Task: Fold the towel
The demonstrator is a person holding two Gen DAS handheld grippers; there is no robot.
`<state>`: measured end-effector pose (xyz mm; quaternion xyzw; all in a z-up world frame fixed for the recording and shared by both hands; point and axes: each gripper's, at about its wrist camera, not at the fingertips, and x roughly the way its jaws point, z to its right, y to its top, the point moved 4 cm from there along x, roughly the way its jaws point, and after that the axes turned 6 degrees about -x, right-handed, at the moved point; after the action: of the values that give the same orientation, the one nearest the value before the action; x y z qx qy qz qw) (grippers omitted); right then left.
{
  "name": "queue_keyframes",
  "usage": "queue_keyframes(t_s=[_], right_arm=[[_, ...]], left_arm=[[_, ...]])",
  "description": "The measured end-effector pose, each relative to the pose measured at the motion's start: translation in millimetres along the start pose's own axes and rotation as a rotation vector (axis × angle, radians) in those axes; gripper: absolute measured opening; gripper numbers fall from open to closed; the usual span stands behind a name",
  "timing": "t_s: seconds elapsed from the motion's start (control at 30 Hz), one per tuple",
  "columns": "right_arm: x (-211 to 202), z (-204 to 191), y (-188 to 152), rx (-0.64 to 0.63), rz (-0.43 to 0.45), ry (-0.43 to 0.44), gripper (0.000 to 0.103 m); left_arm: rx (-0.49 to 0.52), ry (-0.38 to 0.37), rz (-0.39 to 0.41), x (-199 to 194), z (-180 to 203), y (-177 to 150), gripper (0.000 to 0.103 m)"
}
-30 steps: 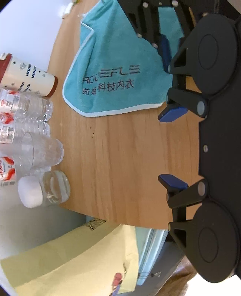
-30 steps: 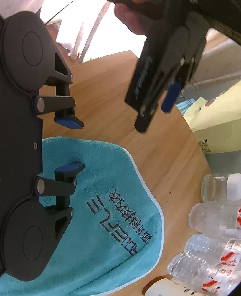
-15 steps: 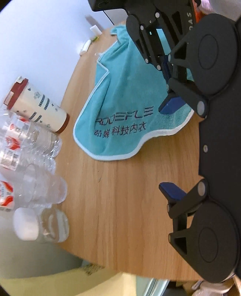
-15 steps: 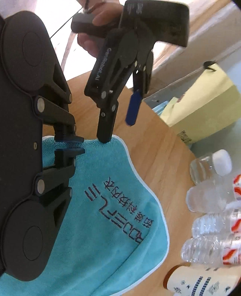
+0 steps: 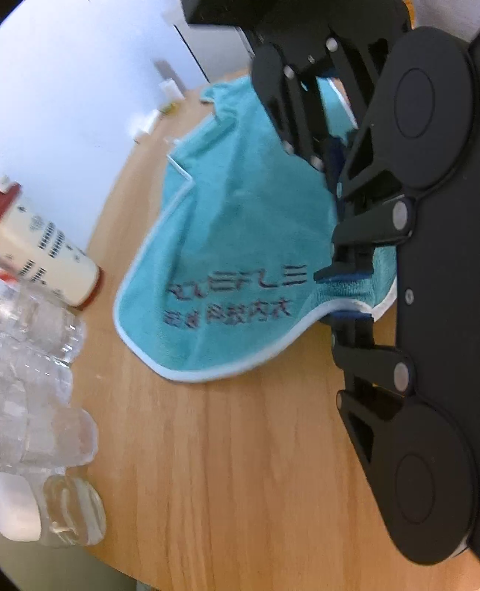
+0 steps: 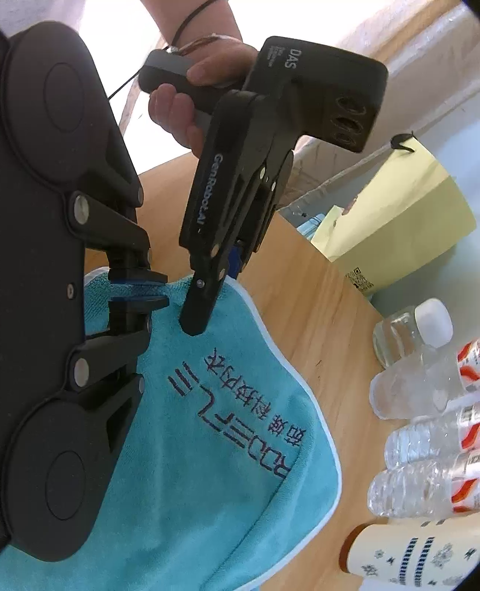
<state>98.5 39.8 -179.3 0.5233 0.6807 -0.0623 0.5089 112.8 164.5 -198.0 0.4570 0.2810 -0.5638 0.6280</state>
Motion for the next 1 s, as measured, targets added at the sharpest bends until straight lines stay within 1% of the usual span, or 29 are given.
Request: queue_keyframes(t_s=[0.03, 0.07, 0.13, 0.17, 0.2, 0.23, 0.33, 0.37, 0.4, 0.43, 0.47, 0.57, 0.67, 0.77, 0.83, 0.93, 0.97, 1.0], right_arm=[[-0.9, -2.1, -0.1, -0.022, -0.004, -0.025, 0.015], [-3.9, -4.6, -1.4, -0.048, -0.01, -0.036, 0.022], [-9.6, -4.4, -3.7, -0.062, -0.016, -0.055, 0.033], [-14.8, -4.2, -5.8, -0.075, -0.021, -0.072, 0.034], [-19.5, -3.4, -7.9, -0.084, -0.02, -0.084, 0.034], [-30.3, 3.2, -15.0, -0.103, -0.022, -0.171, 0.034], [-36.3, 21.7, -35.4, -0.117, -0.11, -0.333, 0.034], [-38.0, 27.4, -43.0, -0.119, -0.132, -0.367, 0.034], [-38.3, 28.3, -44.4, -0.12, -0.136, -0.373, 0.034], [-41.1, 36.1, -55.9, -0.134, -0.162, -0.445, 0.034], [-43.5, 42.8, -60.6, -0.136, -0.172, -0.467, 0.034], [-45.5, 51.0, -75.1, -0.136, -0.217, -0.485, 0.034], [-46.6, 50.2, -84.8, -0.182, -0.222, -0.502, 0.035], [-50.3, 57.0, -89.6, -0.12, -0.228, -0.477, 0.035], [-49.6, 57.8, -90.0, -0.102, -0.24, -0.455, 0.035], [-49.3, 50.3, -96.0, -0.15, -0.261, -0.446, 0.035], [-50.3, 49.5, -98.1, -0.142, -0.262, -0.428, 0.037], [-52.4, 50.4, -97.7, -0.14, -0.251, -0.443, 0.038]], left_arm=[[-0.006, 0.029, -0.018, 0.9, -1.2, -1.4, 0.011], [-0.007, 0.045, -0.03, 1.3, -1.8, -2.2, 0.01], [-0.008, 0.07, -0.051, 1.7, -2.5, -3.6, 0.011], [-0.008, 0.083, -0.062, 2.0, -2.9, -4.2, 0.011], [0.014, 0.104, -0.078, 3.3, -0.9, -6.1, 0.011], [0.042, 0.127, -0.095, 5.0, 1.9, -8.3, 0.011], [0.06, 0.173, -0.127, 10.1, 2.6, -10.0, 0.011], [0.066, 0.187, -0.138, 11.8, 2.6, -10.7, 0.011], [0.076, 0.207, -0.142, 13.0, 3.7, -10.3, 0.011], [0.087, 0.23, -0.145, 14.0, 5.1, -9.4, 0.011], [0.088, 0.237, -0.148, 14.3, 5.3, -9.1, 0.011], [0.093, 0.292, -0.164, 13.6, 2.4, -7.9, 0.011], [0.115, 0.326, -0.174, 12.4, 0.4, -8.9, 0.011], [0.122, 0.337, -0.174, 10.3, 1.8, -10.4, 0.011], [0.149, 0.353, -0.179, 10.9, 4.9, -12.7, 0.011], [0.164, 0.365, -0.183, 9.7, 7.2, -14.3, 0.011], [0.173, 0.385, -0.169, 6.3, 7.8, -12.2, 0.011], [0.184, 0.409, -0.152, 2.4, 8.5, -9.3, 0.011]])
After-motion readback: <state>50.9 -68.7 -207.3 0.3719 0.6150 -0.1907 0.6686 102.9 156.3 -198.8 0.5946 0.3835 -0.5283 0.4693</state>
